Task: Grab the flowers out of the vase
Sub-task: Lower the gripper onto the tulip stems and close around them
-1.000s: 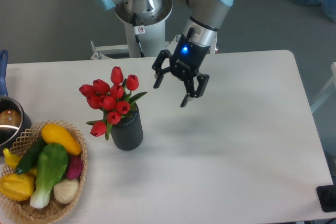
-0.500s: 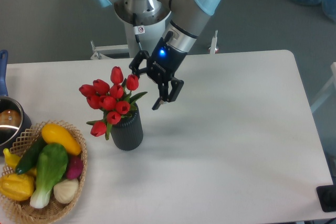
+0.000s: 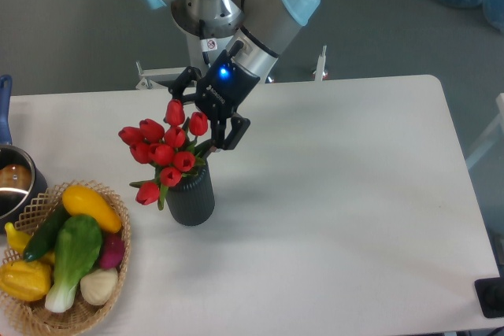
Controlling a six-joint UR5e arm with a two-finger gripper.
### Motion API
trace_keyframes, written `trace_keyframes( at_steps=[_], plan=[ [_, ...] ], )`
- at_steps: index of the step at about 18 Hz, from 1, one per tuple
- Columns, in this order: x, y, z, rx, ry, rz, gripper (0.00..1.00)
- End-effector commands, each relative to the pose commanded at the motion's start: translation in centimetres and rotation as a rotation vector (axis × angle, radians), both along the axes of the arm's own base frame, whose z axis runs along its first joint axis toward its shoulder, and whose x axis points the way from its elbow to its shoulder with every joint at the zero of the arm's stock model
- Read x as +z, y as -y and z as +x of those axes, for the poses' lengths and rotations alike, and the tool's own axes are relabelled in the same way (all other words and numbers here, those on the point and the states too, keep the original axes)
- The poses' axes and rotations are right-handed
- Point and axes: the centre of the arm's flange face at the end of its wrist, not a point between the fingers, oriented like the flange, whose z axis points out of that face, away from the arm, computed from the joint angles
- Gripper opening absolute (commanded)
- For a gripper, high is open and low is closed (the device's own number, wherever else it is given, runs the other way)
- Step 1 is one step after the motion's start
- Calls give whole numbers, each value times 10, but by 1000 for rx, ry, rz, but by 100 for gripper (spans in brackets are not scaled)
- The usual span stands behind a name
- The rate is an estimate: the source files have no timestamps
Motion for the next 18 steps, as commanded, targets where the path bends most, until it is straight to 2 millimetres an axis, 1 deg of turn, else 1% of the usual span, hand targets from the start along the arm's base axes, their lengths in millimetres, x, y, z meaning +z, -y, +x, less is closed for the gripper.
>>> trace_keyframes(
  at_steps=[1,2,3,4,5,6,7,9,11,12,15,18],
  plan=[
    [-2,-2,0,-4,9,3,72],
    [-6,-4,-1,-6,19,4,60],
    [-7,-5,-2,-6,23,5,45],
    [-7,-4,-3,-4,23,5,28],
    [-7,-4,-4,-3,21,6,16],
    [-7,-3,-5,-1,21,6,8],
    [-6,-3,-6,3,23,7,3],
    [-2,-2,-8,6,19,12,0],
    [1,-2,-8,10,18,16,0],
    [6,-3,-10,12,13,23,0],
    [30,-7,-17,23,26,85,0],
    [54,-10,-27,70,67,109,0]
  ],
)
